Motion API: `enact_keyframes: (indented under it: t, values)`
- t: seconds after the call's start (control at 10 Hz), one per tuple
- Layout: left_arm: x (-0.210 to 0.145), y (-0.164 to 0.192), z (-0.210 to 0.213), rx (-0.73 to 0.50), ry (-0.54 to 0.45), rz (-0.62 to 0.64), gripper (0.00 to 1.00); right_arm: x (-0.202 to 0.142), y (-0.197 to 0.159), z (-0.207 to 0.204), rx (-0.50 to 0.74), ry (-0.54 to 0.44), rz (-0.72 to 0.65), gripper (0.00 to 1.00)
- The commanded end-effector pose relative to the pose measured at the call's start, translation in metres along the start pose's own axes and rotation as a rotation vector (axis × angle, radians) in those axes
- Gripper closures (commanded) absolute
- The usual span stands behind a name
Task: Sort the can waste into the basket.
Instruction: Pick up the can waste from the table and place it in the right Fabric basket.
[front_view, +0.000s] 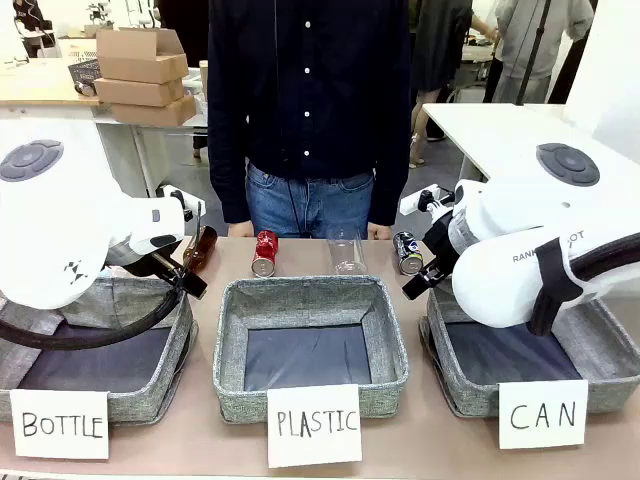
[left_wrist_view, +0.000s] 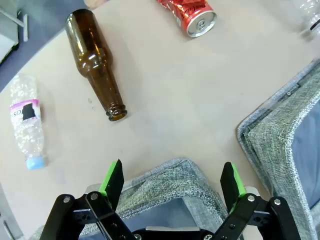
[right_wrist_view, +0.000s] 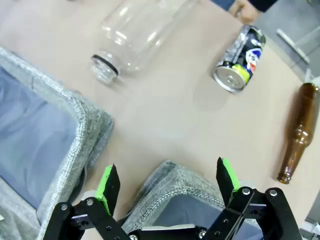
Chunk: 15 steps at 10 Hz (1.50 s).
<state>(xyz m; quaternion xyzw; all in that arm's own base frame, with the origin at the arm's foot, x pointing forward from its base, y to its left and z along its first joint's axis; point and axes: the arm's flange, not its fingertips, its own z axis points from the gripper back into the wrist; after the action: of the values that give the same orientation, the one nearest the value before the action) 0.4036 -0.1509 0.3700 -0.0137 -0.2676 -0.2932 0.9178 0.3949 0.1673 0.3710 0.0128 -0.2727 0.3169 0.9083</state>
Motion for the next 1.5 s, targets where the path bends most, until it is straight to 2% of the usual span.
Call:
enact_keyframes:
  t: [0.0, 0.8, 0.9, 1.0, 1.1, 1.2, 1.3, 1.4]
  values:
    - [0.0, 0.0, 0.0, 0.0, 0.0, 0.0, 0.0, 0.0, 0.0, 0.0, 0.0, 0.0, 0.0, 0.0]
    - [0.0, 0.0, 0.0, 0.0, 0.0, 0.0, 0.0, 0.0, 0.0, 0.0, 0.0, 0.0, 0.0, 0.0]
    - [0.022, -0.008, 0.043, -0.005, -0.031, -0.034, 0.0, 0.011, -0.008, 0.036, 0.032, -0.004, -0.049, 0.0]
    - [0.035, -0.012, 0.081, -0.051, -0.025, 0.024, 0.0, 0.016, -0.012, 0.068, 0.025, -0.023, -0.087, 0.0]
    - [0.041, -0.027, 0.143, 0.055, 0.045, 0.16, 0.0, 0.012, -0.019, 0.133, 0.065, -0.079, -0.13, 0.0]
    - [0.027, -0.044, 0.19, -0.025, -0.039, 0.093, 0.0, -0.002, -0.017, 0.176, 0.127, -0.056, -0.093, 0.0]
    - [0.01, -0.055, 0.208, -0.054, -0.075, 0.051, 0.0, -0.02, -0.007, 0.199, 0.135, -0.033, -0.018, 0.0]
    - [-0.006, -0.057, 0.197, -0.043, -0.078, 0.011, 0.0, -0.029, 0.004, 0.198, 0.134, -0.042, -0.028, 0.0]
